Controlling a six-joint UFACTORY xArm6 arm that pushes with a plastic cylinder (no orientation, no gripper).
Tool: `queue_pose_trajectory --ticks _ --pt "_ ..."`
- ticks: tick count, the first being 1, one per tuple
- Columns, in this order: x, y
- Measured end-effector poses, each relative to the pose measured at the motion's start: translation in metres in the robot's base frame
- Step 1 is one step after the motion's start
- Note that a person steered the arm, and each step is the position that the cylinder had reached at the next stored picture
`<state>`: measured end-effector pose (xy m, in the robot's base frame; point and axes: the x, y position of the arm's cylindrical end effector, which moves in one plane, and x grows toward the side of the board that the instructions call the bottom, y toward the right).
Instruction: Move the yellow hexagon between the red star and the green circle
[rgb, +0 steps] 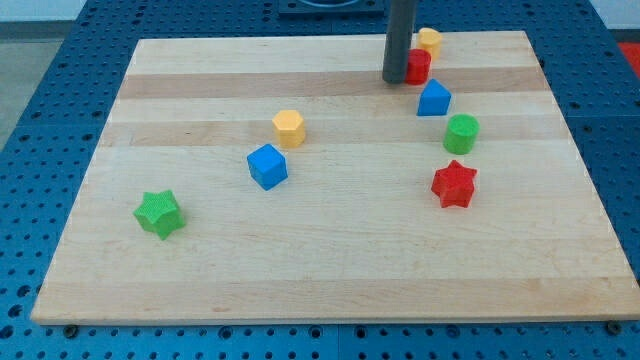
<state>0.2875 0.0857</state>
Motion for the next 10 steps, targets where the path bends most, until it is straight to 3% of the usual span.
queue_pose_trajectory --ticks 1,3,4,7,9,10 --pt "0.000 0.000" --pt "-0.006 -0.137" --pt "0.027 -0.186" --pt "0.101 -0.192" --pt "0.101 -0.175" --pt "0.101 -0.134"
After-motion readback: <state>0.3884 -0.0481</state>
